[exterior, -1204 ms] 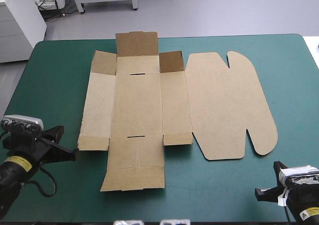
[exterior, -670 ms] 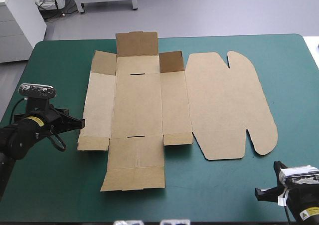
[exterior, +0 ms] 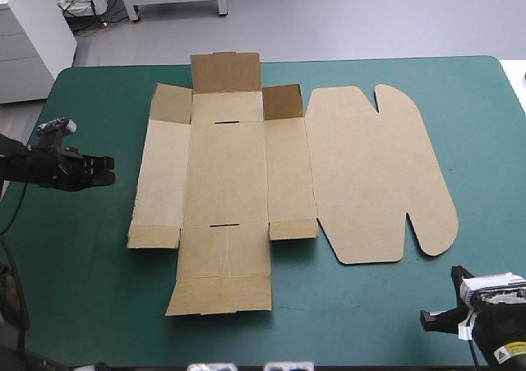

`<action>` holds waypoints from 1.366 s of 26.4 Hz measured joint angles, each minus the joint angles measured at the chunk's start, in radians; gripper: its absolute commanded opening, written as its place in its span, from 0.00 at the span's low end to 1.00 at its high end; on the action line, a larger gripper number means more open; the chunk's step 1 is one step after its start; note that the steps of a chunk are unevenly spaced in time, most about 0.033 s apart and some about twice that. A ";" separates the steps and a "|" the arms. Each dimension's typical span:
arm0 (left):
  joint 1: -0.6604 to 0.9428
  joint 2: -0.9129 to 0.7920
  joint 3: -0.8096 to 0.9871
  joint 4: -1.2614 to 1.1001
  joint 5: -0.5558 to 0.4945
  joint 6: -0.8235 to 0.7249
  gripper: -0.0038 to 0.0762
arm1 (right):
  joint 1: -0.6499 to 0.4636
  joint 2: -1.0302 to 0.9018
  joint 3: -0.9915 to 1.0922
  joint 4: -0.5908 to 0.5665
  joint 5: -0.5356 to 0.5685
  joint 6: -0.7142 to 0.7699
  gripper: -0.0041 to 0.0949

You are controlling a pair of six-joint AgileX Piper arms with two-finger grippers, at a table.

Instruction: Fold the box

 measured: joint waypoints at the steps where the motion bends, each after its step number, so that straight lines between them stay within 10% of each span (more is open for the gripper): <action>1: 0.000 0.037 -0.020 -0.004 0.029 0.004 0.07 | 0.000 0.000 0.000 0.000 0.000 0.000 0.03; 17: 0.000 0.275 -0.081 -0.140 0.061 0.022 0.09 | 0.000 0.000 0.000 0.000 0.000 0.000 0.03; 28: 0.000 0.275 -0.081 -0.140 0.074 0.032 0.63 | 0.000 0.000 0.000 0.000 0.000 0.000 0.03; 36: 0.000 0.275 -0.081 -0.164 0.053 0.033 0.64 | 0.000 0.000 0.000 0.000 0.000 0.000 0.03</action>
